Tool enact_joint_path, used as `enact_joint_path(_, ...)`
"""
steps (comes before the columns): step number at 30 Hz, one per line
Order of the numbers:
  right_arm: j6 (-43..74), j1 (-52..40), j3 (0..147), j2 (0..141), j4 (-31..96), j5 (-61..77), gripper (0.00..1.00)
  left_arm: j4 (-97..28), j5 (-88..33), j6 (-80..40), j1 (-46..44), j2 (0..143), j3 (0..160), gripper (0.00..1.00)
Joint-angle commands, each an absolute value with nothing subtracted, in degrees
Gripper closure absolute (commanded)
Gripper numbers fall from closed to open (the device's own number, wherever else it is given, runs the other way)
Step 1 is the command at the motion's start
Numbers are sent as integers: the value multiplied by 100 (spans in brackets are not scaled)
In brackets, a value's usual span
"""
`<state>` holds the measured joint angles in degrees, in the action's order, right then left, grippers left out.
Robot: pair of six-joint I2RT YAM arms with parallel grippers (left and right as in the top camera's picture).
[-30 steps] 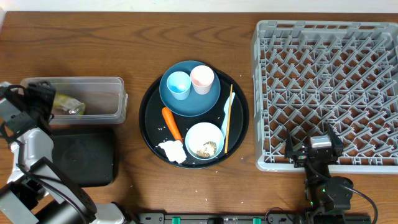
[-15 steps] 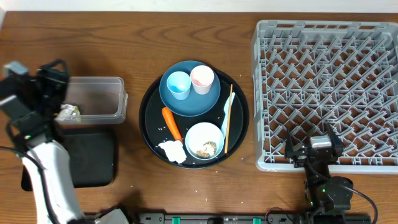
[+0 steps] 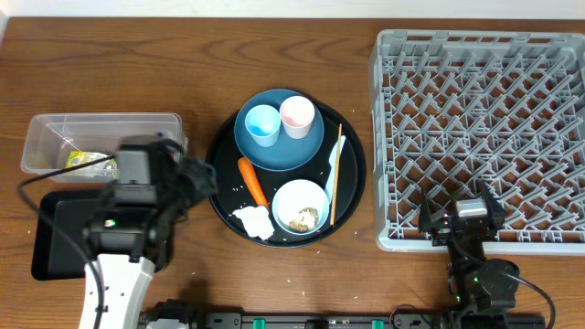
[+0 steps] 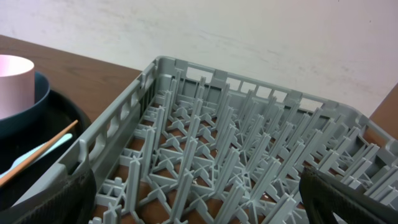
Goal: Sort waste into correct bins and load items into the dishwasher rack
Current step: 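Reach the left gripper back to the crumpled white tissue on the tray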
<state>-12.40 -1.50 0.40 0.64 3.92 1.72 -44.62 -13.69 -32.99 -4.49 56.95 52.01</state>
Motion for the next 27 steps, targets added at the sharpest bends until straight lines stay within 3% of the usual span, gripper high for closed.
enact_joint_path(1, -1271, -115, 32, 38, 414, 154, 1, -4628, -174, -3000, -1044, 5778, 5273, 62)
enact_joint_path(11, -1271, -115, 32, 38, 414, 154, 1, -4650, 174, -3612, -1984, 6539, 5240, 61)
enact_joint_path(18, -1271, -115, 32, 38, 414, 154, 1, -4641, -69, -3881, -2497, 7432, 5142, 41)
enact_joint_path(27, -1271, -115, 32, 38, 414, 156, 1, -4641, -86, -3896, -2910, 8036, 5131, 42)
